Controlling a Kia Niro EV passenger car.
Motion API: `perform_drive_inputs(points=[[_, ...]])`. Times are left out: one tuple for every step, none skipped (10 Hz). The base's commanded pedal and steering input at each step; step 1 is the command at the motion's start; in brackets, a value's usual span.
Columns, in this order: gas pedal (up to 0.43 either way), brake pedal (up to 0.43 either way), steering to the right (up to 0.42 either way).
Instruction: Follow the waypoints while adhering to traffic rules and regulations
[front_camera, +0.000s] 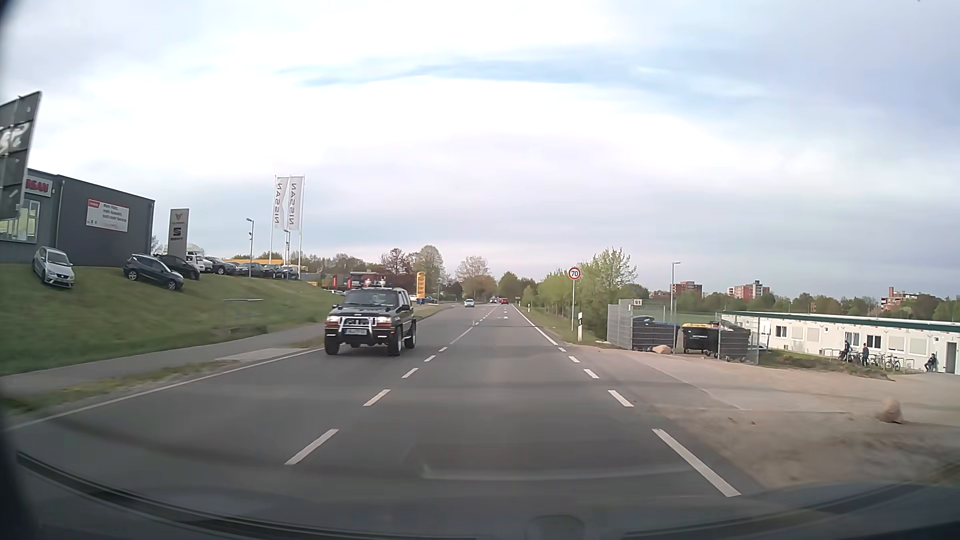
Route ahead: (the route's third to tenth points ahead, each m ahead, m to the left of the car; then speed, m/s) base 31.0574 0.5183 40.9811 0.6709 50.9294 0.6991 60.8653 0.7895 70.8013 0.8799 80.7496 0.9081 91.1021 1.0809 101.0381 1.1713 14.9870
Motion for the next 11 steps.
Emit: perform_drive_inputs(points=[[0.138, 0.0, -0.001], [0.138, 0.0, -0.001], [0.138, 0.0, -0.001], [0.138, 0.0, -0.002], [0.13, 0.0, -0.001], [0.13, 0.0, -0.002], [0.13, 0.0, -0.002], [0.13, 0.0, -0.001], [0.13, 0.0, -0.002], [0.118, 0.0, -0.002], [0.118, 0.0, -0.002]])
